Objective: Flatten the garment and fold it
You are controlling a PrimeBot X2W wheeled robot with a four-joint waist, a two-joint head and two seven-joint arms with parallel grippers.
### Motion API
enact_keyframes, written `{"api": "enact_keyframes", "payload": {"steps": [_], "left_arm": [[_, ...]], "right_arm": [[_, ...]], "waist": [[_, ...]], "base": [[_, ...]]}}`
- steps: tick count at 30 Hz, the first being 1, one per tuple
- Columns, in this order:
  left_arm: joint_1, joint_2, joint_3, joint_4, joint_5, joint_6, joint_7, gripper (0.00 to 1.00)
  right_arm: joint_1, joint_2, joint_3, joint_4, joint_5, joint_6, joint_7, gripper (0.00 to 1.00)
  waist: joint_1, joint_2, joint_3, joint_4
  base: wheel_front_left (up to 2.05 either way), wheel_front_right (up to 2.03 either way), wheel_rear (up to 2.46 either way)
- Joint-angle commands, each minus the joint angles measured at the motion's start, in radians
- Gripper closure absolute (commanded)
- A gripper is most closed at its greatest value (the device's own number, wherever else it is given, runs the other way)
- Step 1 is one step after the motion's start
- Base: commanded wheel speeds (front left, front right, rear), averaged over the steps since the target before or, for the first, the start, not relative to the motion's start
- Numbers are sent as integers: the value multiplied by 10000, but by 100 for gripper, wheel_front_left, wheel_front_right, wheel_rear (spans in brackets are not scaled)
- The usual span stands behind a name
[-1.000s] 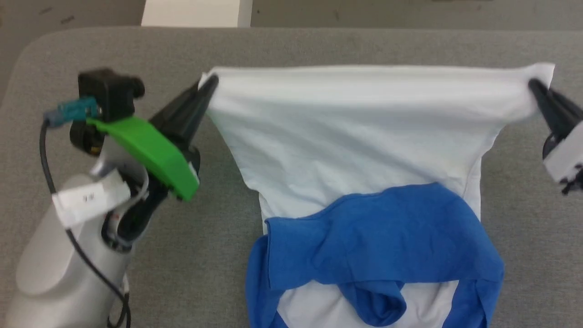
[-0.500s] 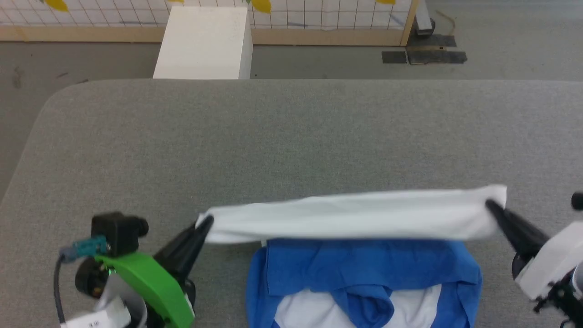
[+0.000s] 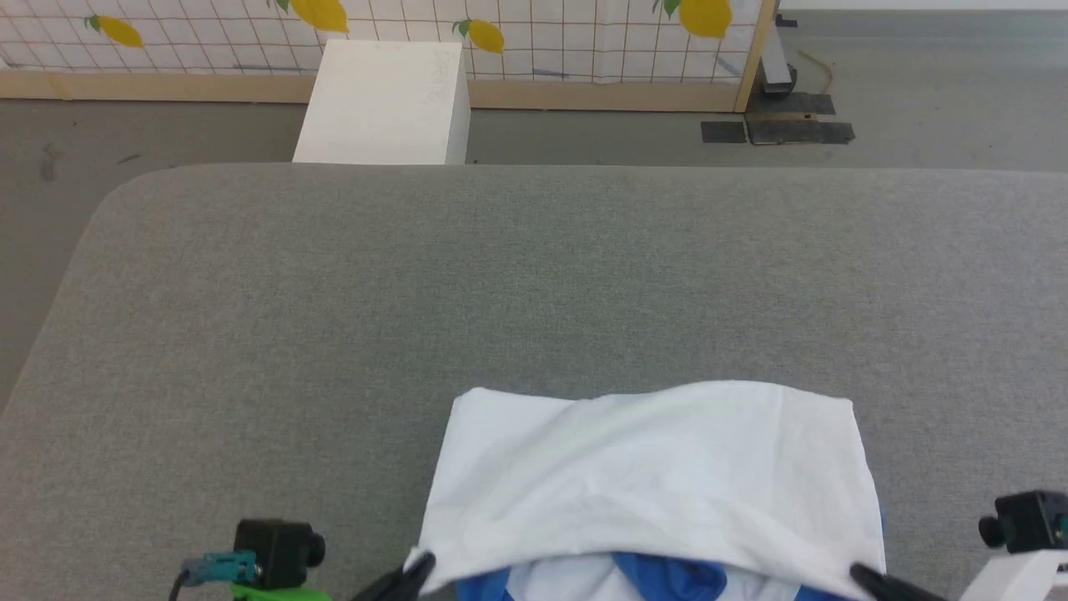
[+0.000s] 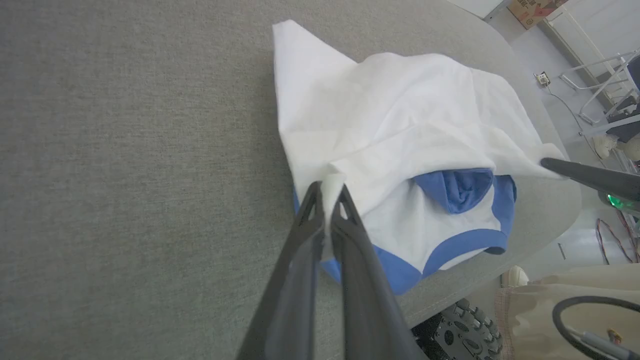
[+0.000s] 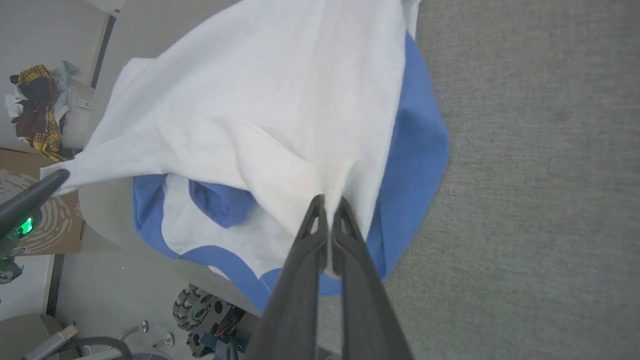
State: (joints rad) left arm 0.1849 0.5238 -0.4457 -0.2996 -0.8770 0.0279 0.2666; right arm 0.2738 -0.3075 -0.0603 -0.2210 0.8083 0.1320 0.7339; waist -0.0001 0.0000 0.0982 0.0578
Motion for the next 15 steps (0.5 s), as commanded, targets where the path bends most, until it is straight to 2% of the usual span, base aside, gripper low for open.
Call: {"api": "enact_keyframes", "payload": {"steps": [1,8,15], "left_arm": [[299,50,-32,-56,-273,54,160,100],[1131,308,-214,-277,-1233,387,1181,100],[1196,223,-302,136,-1326,411,1223,100]], "right_arm": [[232,-49,-32,71,108,-13,137,100],[871,-25,-385,322,136,-13,807,100],[861,83,-376,607,-234,-13,584,100]], "waist": [[1,0,-15,20],[1,0,-96,37],[1,0,-206,10]], "base": [[0,0,0],[0,0,0],[0,0,0]]}}
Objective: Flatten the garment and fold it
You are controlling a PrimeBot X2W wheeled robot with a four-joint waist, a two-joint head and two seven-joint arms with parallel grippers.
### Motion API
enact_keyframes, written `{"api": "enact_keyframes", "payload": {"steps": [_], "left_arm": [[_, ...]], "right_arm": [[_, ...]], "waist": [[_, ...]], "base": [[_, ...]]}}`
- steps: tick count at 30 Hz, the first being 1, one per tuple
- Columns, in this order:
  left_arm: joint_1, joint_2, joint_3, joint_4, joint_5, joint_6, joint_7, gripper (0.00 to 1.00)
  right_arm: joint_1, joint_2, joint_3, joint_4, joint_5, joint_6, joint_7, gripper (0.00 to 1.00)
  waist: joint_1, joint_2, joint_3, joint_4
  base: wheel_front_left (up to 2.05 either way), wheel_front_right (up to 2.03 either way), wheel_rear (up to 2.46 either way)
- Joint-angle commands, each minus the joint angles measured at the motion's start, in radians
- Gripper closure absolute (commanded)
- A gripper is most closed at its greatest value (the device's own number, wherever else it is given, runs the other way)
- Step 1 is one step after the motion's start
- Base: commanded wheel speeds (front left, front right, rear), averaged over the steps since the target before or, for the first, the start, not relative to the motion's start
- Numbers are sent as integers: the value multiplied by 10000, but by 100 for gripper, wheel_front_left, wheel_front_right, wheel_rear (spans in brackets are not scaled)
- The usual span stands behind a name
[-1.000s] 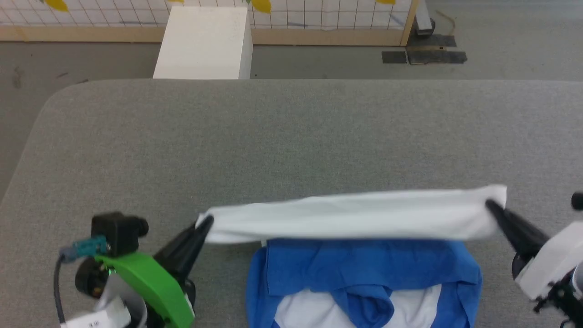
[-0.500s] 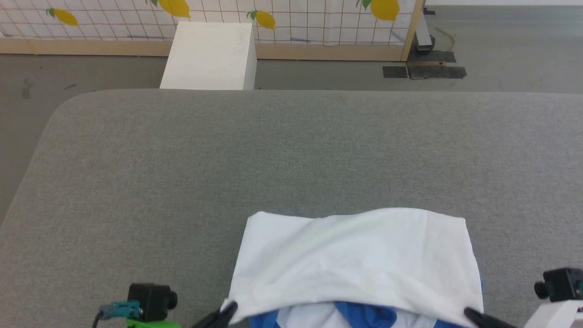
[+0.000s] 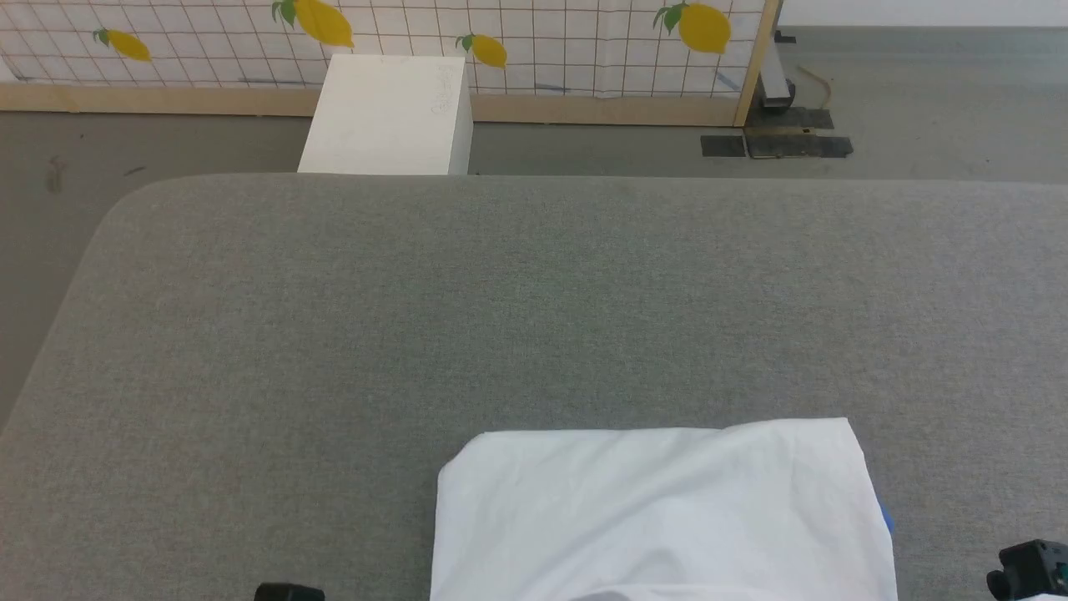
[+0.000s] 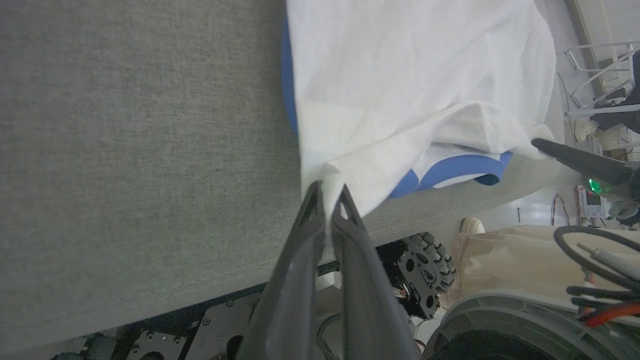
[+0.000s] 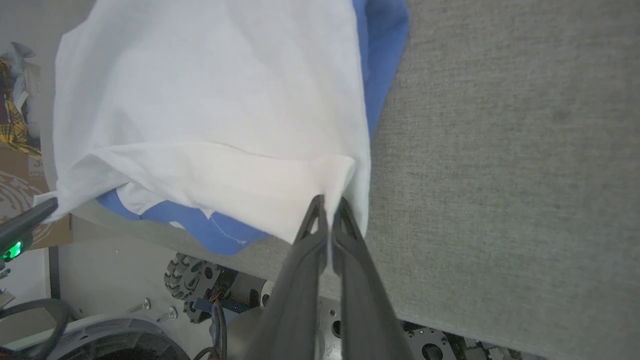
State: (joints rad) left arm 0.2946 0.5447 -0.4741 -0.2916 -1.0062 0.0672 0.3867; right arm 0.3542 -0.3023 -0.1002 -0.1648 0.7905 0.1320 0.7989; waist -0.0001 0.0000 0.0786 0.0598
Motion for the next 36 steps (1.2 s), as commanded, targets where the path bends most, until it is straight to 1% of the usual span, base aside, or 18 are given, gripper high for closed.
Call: {"api": "enact_keyframes", "payload": {"steps": [1,2,3,4,5,6,7,8,11,15,18,20,24,25,27,30,33,36], "left_arm": [[35,-22,-51,201,35,-10,-23,100],[-26,-86,-69,328,73,-33,-83,100],[-116,-183,-95,496,118,-73,-170,100],[-197,-268,-112,631,159,-104,-251,95],[-306,-384,-122,796,197,-153,-365,72],[-417,-483,-140,955,239,-200,-456,53],[-508,-557,-160,1058,270,-232,-511,18],[-592,-635,-168,1134,282,-266,-569,0],[-858,-841,-142,1243,241,-378,-718,0],[-873,-949,160,887,-10,-407,-981,0],[-891,-1012,630,337,77,-360,-1626,0],[-956,-1080,954,1,416,-288,-2277,0],[-1183,-1335,1480,-266,1625,-60,-3975,0],[-1294,-1679,1738,-191,2480,182,-5302,0],[-1345,-1753,1834,-31,3167,385,-5920,0],[-1330,-1882,1978,234,4093,712,-6312,0],[-1243,-2044,1967,598,4795,902,-6427,0],[-1198,-2347,1993,858,4998,938,-6463,0]], "right_arm": [[8,54,69,100,-121,-13,-161,100],[-46,80,96,151,-184,-13,-270,96],[-119,120,136,243,-261,-13,-392,85],[-176,144,185,319,-314,-13,-464,68],[-258,173,223,403,-397,-13,-586,30],[-359,209,233,481,-502,-13,-754,0],[-438,235,254,542,-564,-13,-864,0],[-507,250,292,591,-595,-13,-938,0],[-708,172,356,549,-499,-13,-1147,0],[-733,33,36,111,-157,-13,-1142,0],[-672,31,-417,-448,68,-13,-1085,0],[-670,33,-706,-867,42,-13,-1220,0],[-689,91,-975,-1349,-304,-13,-1667,0],[-673,97,-796,-1307,-581,-13,-1858,0],[-708,-7,-607,-1190,-857,-13,-1969,0],[-880,-232,-387,-890,-1512,-13,-2252,0],[-1116,-300,-162,-412,-2027,-13,-2576,0],[-1342,-296,103,79,-2180,-13,-2758,0]], "waist": [[1,0,-15,-22],[1,0,-11,-32],[1,0,-4,-46],[1,0,12,-56],[1,0,41,-68],[1,0,78,-82],[1,0,104,-93],[1,0,134,-105],[1,0,221,-145],[1,0,249,-198],[1,0,251,-209],[1,0,251,-207],[1,0,265,-172],[1,0,287,-145],[1,0,313,-126],[1,0,350,-101],[1,0,411,3],[1,0,464,128]], "base": [[0,0,0],[0,0,0],[0,0,0],[0,0,0],[0,0,0],[0,0,0],[0,0,0],[0,0,0],[0,0,0],[0,0,0],[0,0,0],[0,0,0],[0,0,0],[0,0,0],[0,0,0],[0,0,0],[0,0,0],[0,0,0]]}}
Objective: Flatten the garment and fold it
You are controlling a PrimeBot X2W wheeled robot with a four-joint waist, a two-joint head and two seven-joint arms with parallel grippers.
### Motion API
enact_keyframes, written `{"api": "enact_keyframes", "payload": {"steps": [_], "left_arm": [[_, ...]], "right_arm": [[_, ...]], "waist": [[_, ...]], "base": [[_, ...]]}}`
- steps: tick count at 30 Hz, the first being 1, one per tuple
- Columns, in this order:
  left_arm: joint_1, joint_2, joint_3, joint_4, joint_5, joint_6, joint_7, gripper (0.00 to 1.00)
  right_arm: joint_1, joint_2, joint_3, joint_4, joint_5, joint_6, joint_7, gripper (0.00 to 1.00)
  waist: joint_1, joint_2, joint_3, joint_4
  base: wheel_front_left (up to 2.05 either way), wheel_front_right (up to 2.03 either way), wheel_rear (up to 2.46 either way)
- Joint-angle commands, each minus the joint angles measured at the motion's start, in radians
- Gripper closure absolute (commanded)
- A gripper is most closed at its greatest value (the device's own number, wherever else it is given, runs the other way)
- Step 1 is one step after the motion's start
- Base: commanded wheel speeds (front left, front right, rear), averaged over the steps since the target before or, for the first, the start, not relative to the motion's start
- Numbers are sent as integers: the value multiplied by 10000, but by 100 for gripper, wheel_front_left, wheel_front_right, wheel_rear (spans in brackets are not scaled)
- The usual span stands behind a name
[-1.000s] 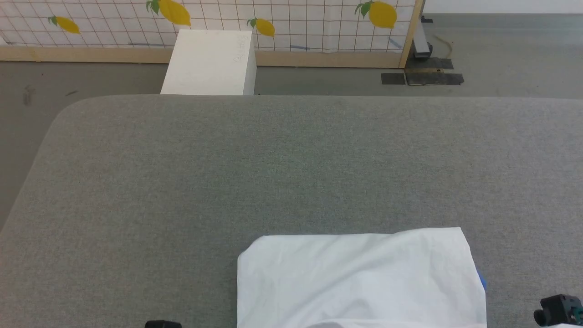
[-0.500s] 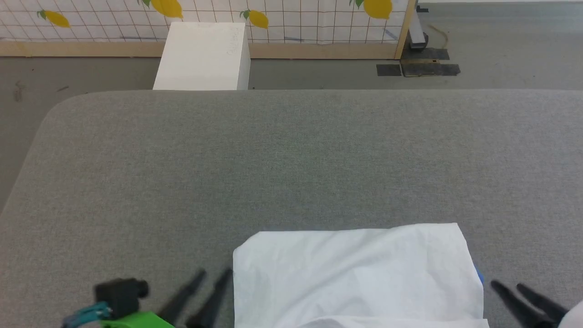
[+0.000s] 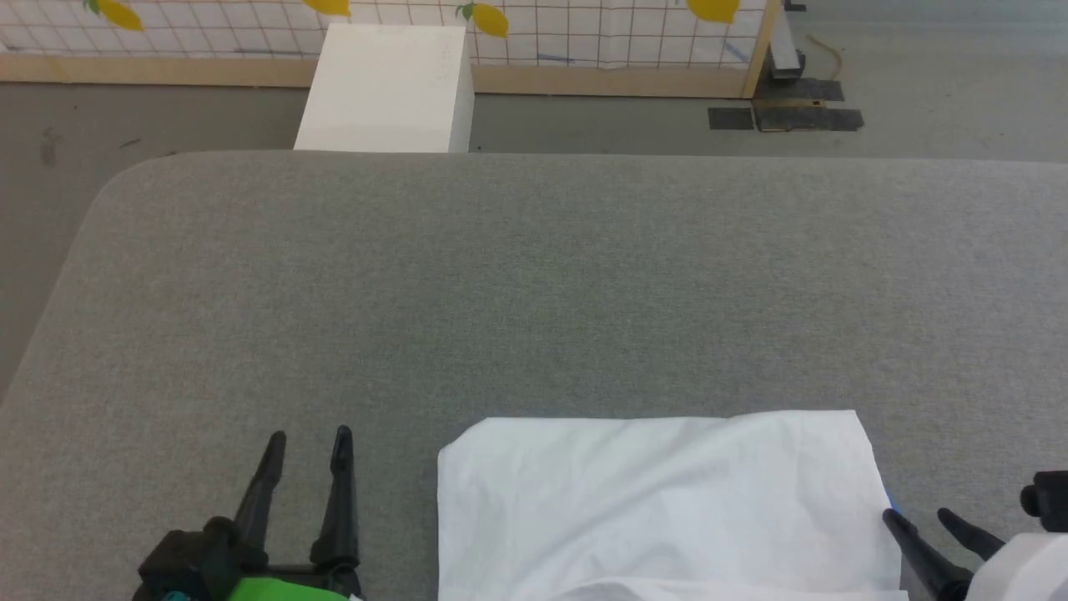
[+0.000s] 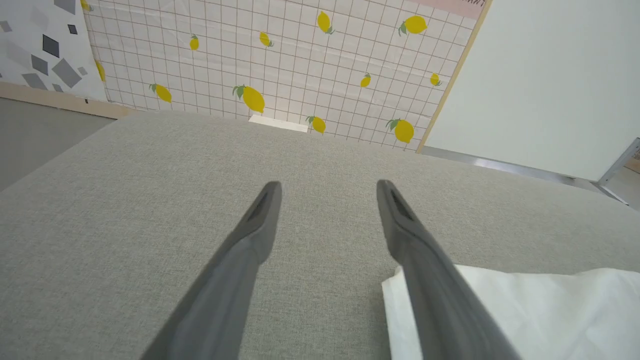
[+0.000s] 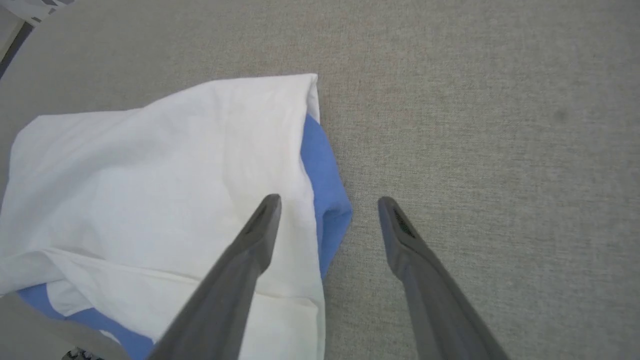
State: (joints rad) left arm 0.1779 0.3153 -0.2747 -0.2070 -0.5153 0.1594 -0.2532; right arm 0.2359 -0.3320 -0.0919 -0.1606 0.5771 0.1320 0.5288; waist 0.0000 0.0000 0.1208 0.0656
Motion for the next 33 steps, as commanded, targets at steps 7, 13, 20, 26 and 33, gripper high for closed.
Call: {"api": "enact_keyframes", "payload": {"steps": [7,13,20,26,33], "left_arm": [[-37,-547,162,302,230,-342,-82,0],[-53,-570,210,484,387,-558,-84,0],[-71,-472,59,628,491,-708,-80,0],[-58,-265,-26,744,542,-810,25,0],[2,-285,-108,807,462,-830,50,0]], "right_arm": [[-617,-29,424,1136,28,-13,-120,0],[-902,-78,653,1982,120,-13,-8,0],[-1152,268,1001,2948,967,-13,703,53],[-1403,274,938,3417,1212,-13,484,100],[-1749,-32,30,3484,1002,-13,-46,100]], "waist": [[0,0,182,480],[0,0,225,718],[0,0,162,805],[0,0,-22,771],[0,0,-135,484]], "base": [[0,0,0],[0,0,0],[0,0,0],[0,0,0],[0,0,0]]}}
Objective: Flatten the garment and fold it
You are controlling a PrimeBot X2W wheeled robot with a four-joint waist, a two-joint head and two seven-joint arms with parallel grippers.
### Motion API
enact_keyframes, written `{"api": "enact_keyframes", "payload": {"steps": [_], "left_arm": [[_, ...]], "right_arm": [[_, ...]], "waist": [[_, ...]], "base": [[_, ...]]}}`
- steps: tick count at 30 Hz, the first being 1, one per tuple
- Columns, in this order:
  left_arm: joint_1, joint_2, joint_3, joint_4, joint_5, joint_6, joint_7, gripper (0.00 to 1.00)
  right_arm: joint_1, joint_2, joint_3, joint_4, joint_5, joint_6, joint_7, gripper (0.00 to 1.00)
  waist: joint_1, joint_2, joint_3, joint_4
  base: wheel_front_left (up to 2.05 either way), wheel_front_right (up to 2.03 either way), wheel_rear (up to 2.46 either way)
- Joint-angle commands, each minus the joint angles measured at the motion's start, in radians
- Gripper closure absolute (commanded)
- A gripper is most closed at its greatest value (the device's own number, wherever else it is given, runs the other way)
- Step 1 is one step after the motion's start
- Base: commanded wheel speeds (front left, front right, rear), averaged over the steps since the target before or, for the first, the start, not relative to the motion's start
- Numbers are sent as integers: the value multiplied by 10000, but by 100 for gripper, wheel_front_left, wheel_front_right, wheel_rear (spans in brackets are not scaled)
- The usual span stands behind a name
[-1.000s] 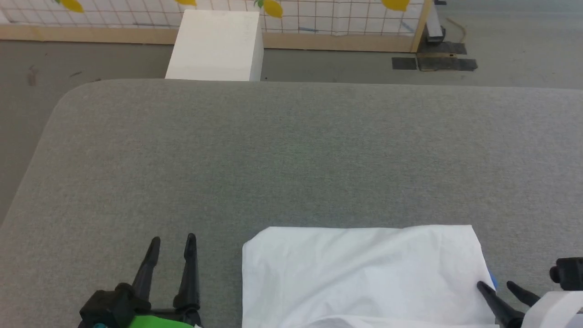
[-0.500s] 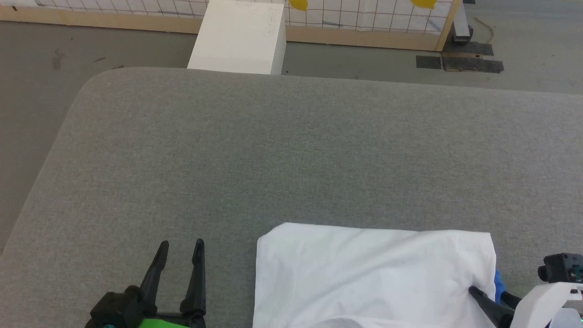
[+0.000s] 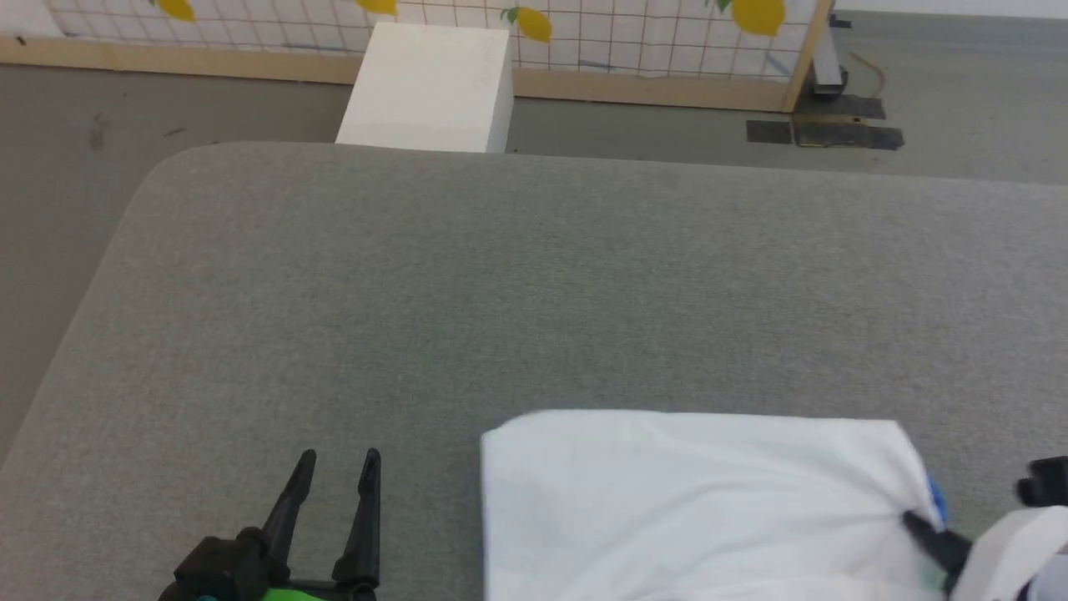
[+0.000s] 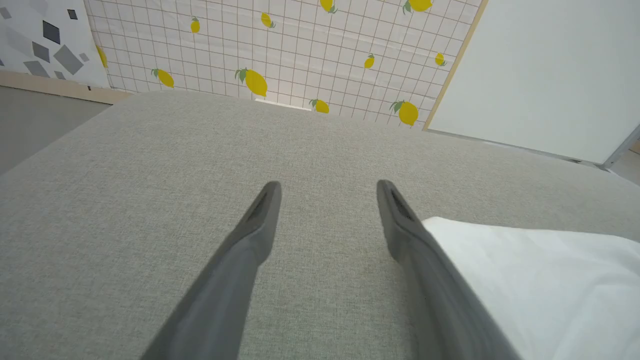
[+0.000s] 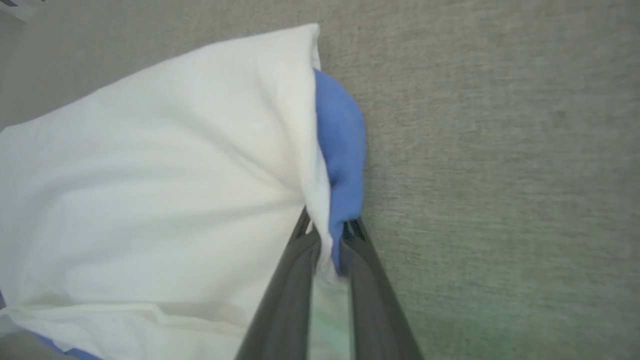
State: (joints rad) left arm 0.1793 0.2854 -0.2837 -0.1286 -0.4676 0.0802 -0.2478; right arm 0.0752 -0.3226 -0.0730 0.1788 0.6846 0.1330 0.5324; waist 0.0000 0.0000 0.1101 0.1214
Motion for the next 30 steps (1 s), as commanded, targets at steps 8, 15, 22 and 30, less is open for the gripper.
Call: {"api": "enact_keyframes", "payload": {"steps": [8,15,22,30], "left_arm": [[-68,-15,-223,304,92,-97,-24,0],[-94,31,-324,522,292,-15,-39,0],[-125,61,-349,639,398,53,-56,0],[-168,-34,-329,639,404,138,-81,0]], "right_arm": [[-272,-768,-2070,304,-729,-23,-305,100],[-284,-702,-2361,-14,-989,-23,-278,100],[-154,-357,-1009,-1705,-640,-23,274,100],[4,-296,1057,-3908,-125,-23,1545,100]], "waist": [[0,0,-76,-252],[0,0,-226,-287],[0,0,-301,-336],[0,0,-266,-380]], "base": [[0,0,0],[0,0,0],[0,0,0],[0,0,0]]}}
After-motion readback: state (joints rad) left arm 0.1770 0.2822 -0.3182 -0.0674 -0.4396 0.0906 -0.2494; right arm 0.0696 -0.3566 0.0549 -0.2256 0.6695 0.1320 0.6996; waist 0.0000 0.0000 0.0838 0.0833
